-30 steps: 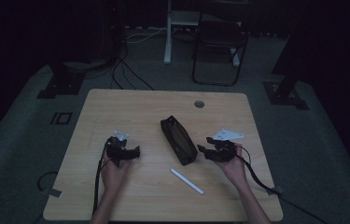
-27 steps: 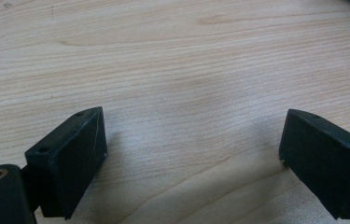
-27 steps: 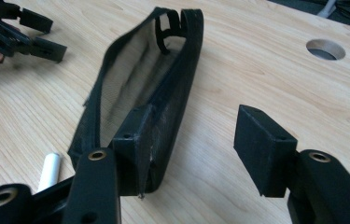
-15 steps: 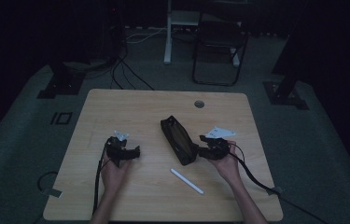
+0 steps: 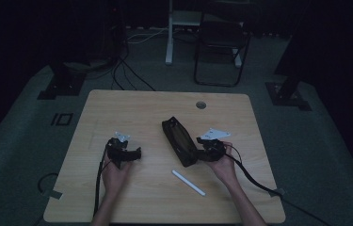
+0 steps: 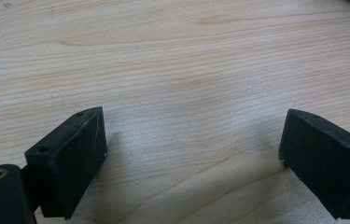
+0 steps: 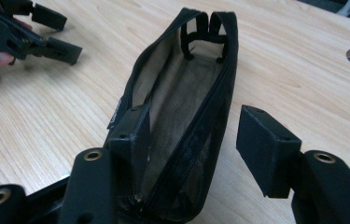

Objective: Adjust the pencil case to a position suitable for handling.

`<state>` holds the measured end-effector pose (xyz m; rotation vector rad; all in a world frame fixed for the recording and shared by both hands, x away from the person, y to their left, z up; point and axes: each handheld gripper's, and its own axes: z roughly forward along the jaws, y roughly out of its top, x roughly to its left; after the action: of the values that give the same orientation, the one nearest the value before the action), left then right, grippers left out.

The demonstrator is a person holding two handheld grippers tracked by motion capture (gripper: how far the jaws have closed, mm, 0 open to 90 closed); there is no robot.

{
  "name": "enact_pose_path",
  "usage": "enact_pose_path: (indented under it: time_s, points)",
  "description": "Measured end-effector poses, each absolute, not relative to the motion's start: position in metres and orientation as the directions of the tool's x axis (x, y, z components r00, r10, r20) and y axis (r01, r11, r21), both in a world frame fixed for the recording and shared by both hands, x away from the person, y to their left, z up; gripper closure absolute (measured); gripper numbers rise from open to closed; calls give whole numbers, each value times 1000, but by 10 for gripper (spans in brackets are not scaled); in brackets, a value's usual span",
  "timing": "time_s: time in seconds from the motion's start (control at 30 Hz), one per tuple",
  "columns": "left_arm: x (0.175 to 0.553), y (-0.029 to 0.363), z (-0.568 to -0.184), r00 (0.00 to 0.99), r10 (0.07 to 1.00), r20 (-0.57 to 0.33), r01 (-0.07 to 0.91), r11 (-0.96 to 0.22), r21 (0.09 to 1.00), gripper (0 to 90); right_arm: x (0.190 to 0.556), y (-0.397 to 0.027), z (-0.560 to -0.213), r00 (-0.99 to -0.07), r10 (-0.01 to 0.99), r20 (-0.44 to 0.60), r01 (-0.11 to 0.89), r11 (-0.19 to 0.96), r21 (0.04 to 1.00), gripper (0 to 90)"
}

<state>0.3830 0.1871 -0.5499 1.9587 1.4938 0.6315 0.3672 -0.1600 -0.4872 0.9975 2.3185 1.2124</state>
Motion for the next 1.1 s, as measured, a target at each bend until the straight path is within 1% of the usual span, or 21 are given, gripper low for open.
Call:
enact_pose_path:
  time_s: [0.43, 0.63, 0.83, 1.1]
  points:
    - [383, 187, -550, 257, 966, 18, 686, -196, 700, 79, 366, -158, -493, -708, 706, -8, 427, 437, 791, 461]
    - [383, 187, -550, 257, 966, 18, 686, -196, 700, 79, 367, -169, -494, -698, 716, 2, 446, 431, 784, 479]
    - [383, 187, -550, 257, 966, 18, 686, -196, 700, 79, 367, -179, -492, -692, 722, -15, 448, 445, 775, 506]
    - [383, 187, -550, 257, 966, 18, 686, -196, 701, 79, 367, -197, -492, -670, 742, -33, 455, 445, 771, 507]
